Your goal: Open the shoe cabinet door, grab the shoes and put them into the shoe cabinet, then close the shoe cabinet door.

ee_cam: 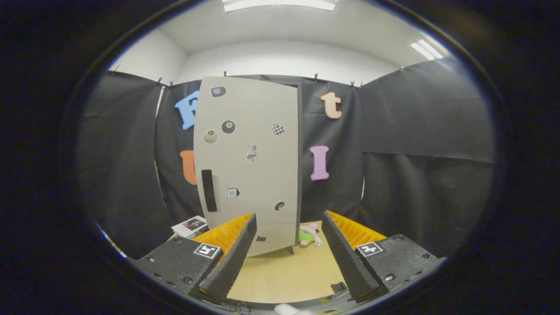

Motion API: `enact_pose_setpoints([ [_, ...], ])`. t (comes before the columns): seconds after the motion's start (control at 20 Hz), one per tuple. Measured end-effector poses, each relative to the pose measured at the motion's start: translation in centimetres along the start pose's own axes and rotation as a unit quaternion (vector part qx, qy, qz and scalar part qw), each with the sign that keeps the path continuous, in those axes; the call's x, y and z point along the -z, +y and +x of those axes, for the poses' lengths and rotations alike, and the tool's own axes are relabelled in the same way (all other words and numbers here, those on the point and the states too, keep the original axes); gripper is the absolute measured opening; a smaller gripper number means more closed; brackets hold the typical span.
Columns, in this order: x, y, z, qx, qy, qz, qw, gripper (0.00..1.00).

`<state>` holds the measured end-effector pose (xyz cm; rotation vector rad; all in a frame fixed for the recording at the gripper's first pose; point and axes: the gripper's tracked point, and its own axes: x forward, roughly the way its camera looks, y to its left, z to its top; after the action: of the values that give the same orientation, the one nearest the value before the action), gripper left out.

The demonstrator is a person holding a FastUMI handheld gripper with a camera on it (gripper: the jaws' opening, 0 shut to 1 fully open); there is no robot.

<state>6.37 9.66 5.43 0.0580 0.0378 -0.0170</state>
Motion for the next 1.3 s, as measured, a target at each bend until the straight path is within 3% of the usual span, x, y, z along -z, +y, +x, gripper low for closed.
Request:
enact_pose_setpoints([
  [0.25,-0.6,-1.4,-2.5,0.017,-0.015,-0.008,1.0,0.98],
  [1.3,0.3,0.5,-4.2,-0.025,-0.004,-0.012,1.0,0.98],
])
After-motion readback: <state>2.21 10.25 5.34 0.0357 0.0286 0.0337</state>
